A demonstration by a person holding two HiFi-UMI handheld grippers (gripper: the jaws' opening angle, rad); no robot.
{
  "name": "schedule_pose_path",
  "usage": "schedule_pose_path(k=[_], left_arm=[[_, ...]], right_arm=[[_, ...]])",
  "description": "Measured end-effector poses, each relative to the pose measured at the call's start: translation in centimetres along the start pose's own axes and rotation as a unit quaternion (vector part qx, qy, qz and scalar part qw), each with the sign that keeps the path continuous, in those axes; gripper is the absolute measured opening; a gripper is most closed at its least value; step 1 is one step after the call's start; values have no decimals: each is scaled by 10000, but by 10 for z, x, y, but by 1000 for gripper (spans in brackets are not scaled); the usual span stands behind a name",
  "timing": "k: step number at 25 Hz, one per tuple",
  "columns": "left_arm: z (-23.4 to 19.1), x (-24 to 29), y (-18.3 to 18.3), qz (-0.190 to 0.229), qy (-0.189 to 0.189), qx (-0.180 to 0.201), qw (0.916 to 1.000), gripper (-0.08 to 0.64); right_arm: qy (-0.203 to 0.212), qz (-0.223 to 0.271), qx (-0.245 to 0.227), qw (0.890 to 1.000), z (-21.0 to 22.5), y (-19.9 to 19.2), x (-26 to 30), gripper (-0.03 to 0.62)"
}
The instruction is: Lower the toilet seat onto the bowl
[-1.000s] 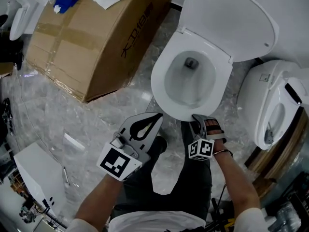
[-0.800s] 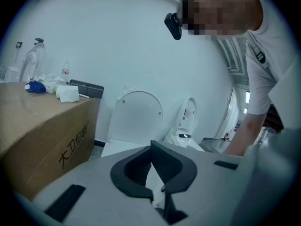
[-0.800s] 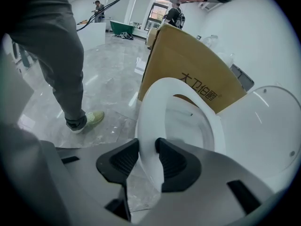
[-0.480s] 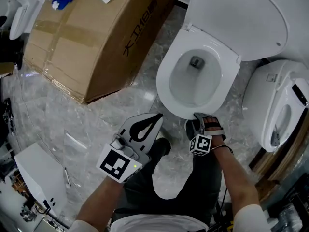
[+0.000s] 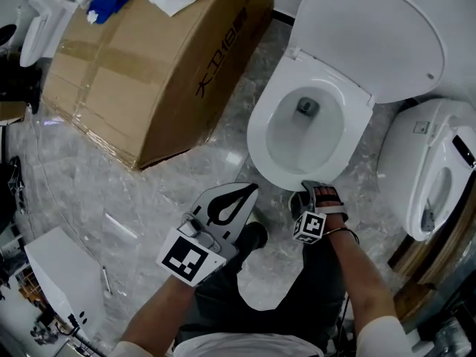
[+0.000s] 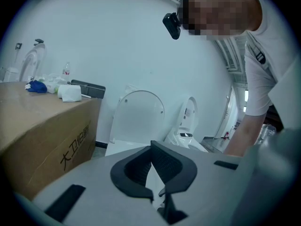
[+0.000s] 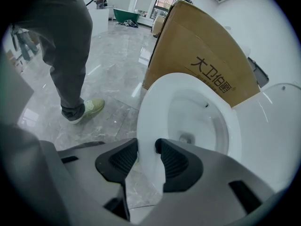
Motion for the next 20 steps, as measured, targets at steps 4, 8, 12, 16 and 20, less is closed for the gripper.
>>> schedule_pose_path(k=[4, 8, 12, 16, 20], left_arm=[[10, 6, 9, 26, -114, 65, 9999, 2], [34, 9, 32, 20, -326, 188, 9993, 2], [51, 7, 60, 45, -390, 308, 9988, 2], [66, -1, 88, -49, -342, 305, 9989, 2], [85, -9, 120, -177, -374, 278, 9988, 2]], right_arm=[[58, -161, 164, 9997, 0, -1, -8, 156], [-94, -366, 890, 9953, 18, -1, -40, 153], [-302, -359, 1532, 9871, 48, 6, -84, 127], [-615, -207, 2126, 9750, 87, 17, -139, 92], [-1059, 22, 2643, 9586, 137, 33, -199, 74]])
Point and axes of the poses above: the fingertips, and each gripper's own axes: x forward along the fingers, z to its right, y out of its top, the point moved 3 cm from there along -x, backward along the fingers, and after that the axes turned 8 degrees about -y, right-handed, at the moved point
